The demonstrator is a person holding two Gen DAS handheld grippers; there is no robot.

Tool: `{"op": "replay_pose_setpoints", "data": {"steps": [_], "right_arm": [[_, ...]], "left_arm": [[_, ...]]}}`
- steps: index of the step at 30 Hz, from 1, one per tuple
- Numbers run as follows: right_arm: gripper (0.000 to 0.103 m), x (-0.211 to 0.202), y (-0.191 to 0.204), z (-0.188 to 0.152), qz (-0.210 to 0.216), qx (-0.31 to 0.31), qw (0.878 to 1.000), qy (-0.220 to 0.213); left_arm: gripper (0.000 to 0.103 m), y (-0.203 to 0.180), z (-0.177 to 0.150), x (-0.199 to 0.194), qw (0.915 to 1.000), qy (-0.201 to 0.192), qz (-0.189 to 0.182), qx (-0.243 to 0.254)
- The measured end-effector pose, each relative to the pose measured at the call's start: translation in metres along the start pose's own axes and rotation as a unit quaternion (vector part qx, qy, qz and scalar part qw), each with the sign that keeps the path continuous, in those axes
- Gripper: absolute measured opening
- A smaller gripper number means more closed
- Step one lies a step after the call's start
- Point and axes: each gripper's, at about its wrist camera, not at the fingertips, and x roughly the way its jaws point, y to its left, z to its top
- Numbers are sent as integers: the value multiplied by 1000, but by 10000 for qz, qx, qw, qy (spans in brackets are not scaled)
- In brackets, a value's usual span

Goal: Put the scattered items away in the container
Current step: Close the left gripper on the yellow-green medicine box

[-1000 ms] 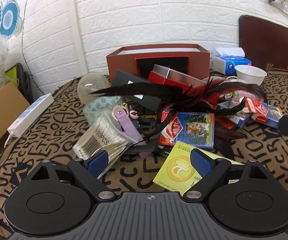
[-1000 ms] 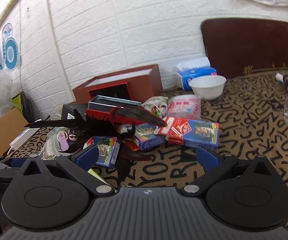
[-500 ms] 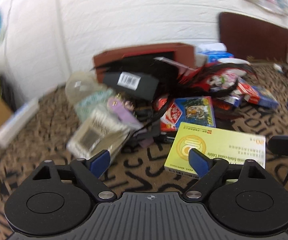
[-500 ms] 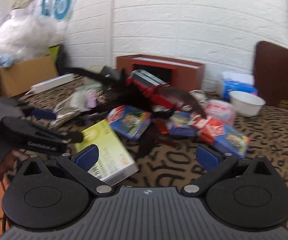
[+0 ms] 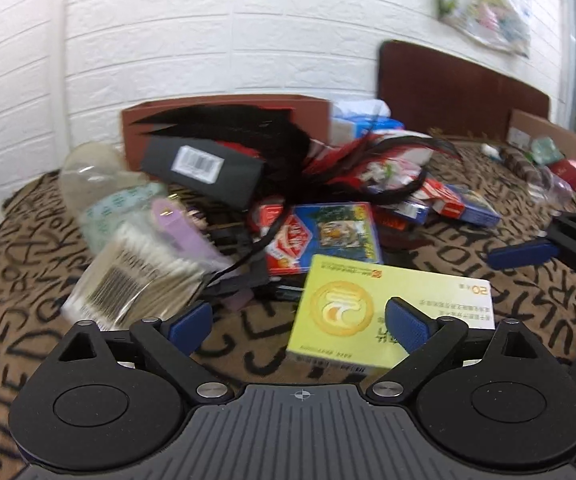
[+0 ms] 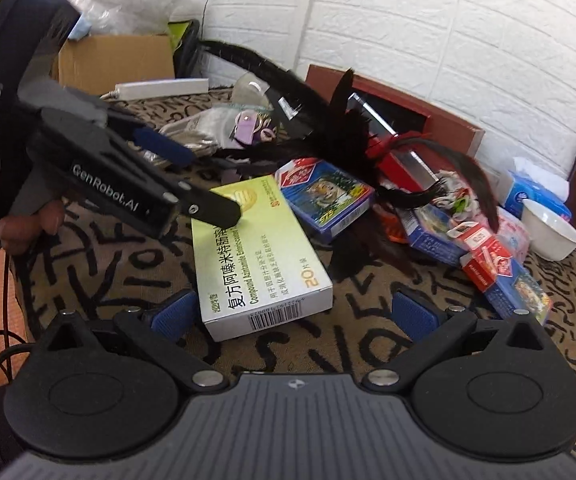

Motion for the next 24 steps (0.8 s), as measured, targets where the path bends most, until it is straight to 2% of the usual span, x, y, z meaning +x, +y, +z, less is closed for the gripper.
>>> {"op": "replay_pose_setpoints", "data": {"steps": [2,4,7,9,10,12,16,18,21,24], "right_arm": [[103,5,-1,0,103,-33,9999,-9],[103,9,-4,0,270,-23,9996,-33],[101,12,-10,1,570,-4,9983,-82],[92,14,-14,2,642,-16,9979,-15],[84,15,-16,2,776,32,9970,9],[82,17,-18,3,887,108,9960,68],[82,17,-15,5,862,29,9962,103],[73,16,-14,5,860,12,9963,44],[73,16,-17,4,841,110,9964,28],[73,16,-17,5,842,39,9964,88]], "left_arm": [[103,-4,4,6,9997,32,-118,219],[103,-5,8,12,9986,97,-430,304],[103,-3,10,26,9901,442,-1311,231],[102,-3,9,33,9862,548,-1550,197],[102,-4,9,35,9851,545,-1619,204],[102,-8,8,36,9840,528,-1678,290],[101,-19,8,29,9869,329,-1477,558],[93,-23,9,27,9893,117,-1297,665],[87,-21,11,26,9909,46,-1236,525],[85,-13,12,28,9902,125,-1360,287]]}}
